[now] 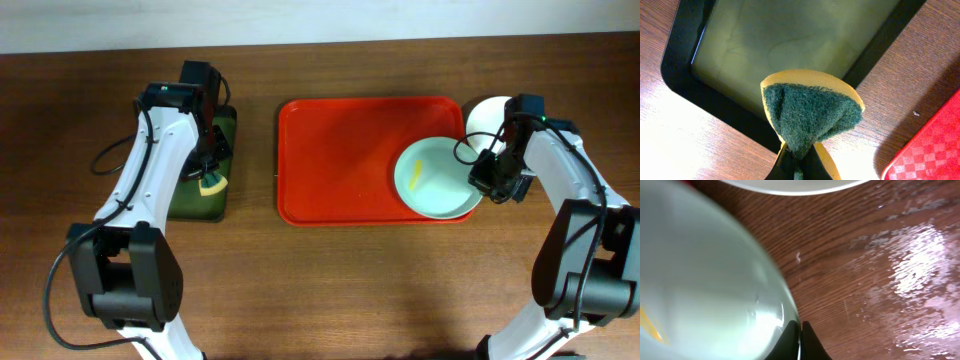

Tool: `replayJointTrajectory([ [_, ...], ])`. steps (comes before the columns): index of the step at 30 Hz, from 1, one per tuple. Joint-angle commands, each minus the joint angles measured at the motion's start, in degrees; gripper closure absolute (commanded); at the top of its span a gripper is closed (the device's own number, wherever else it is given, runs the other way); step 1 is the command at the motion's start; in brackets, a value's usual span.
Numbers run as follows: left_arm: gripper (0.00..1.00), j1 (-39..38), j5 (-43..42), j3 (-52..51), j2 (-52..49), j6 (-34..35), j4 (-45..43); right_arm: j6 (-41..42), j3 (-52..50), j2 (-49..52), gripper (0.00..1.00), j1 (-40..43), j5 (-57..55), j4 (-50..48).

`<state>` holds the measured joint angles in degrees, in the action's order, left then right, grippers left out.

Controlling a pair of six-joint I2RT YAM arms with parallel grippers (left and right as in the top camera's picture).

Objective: Clean dirty plates on tray and stack at the side
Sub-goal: 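Grasp the light green plate rim with right gripper and pull it left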

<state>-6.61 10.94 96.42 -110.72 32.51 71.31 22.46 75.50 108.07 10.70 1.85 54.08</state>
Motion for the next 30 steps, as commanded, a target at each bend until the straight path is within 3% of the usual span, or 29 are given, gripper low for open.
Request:
replayJointTrajectory([
  [1,1.00,0.13,0.63,0.04,0.52,-0.90,-0.09,0.31,-0.35,0.07,0.77,-0.61,2.38,-0.13],
  [2,1.00,0.13,0.63,0.04,0.52,-0.90,-0.11,0.28,-0.35,0.07,0.47,-0.61,1.88,-0.11],
  [6,1.00,0.13,0.63,0.04,0.52,-0.90,0.09,0.33,-0.50,0.09,0.36,-0.57,-2.95,0.66],
  [9,1.00,0.13,0.63,0.04,0.52,-0.90,-0.11,0.33,-3.21,0.09,0.36,-0.57,-2.97,-2.27],
  [11,1.00,0.13,0.63,0.04,0.52,-0.90,-0.09,0.35,-5.57,0.09,0.40,-0.57,-1.90,-5.66],
  [15,1.00,0.13,0.63,0.04,0.52,-0.90,-0.15,0.33,-5.57,0.09,0.82,-0.57,-0.59,-6.97],
  [17,1.00,0.13,0.66,0.04,0.52,-0.90,-0.11,0.28,-3.52,0.07,0.96,-0.57,-0.61,-5.03],
  [21,1.00,0.13,0.63,0.04,0.52,-0.90,-0.13,-4.35,2.78,0.04,0.96,-0.66,2.73,1.14],
  [25,1.00,0.13,-0.94,0.04,0.52,-0.90,-1.31,-14.34,4.17,0.07,0.96,-2.99,19.23,1.68],
  [30,1.00,0.66,-2.19,0.04,0.52,-0.85,-4.55,-15.39,4.17,1.07,0.96,-10.75,19.98,-3.23],
])
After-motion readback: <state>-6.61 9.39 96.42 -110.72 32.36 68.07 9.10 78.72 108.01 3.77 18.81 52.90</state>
